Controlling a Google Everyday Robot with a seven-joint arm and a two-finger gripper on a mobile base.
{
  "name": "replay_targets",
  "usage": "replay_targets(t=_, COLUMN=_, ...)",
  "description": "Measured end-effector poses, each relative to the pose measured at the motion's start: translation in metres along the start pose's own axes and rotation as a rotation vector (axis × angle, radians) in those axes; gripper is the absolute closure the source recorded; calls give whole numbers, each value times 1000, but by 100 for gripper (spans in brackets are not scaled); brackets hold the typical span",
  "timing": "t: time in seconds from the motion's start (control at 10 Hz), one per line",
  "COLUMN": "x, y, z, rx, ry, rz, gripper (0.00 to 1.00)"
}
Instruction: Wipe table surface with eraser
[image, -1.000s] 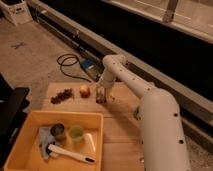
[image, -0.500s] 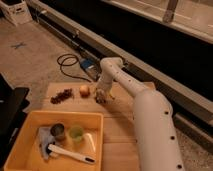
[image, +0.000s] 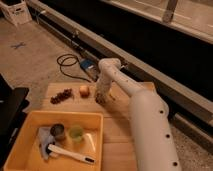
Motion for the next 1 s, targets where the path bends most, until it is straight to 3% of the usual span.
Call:
replay_targets(t=0.2, x=0, y=1, z=0, rx=0, ry=1, rz=-1, gripper=99)
replay_targets(t=0.4, x=-13, y=5, z=-4, rx=-8, ry=1, rz=16, gripper=100)
replay_targets(t=0.8, x=-76, y=21, z=-25, rx=2, ry=-1, rz=64, gripper=100)
replay_targets(t=1.0, x=-92, y=21, z=-32, rx=12, ry=-21, rz=95, gripper=100)
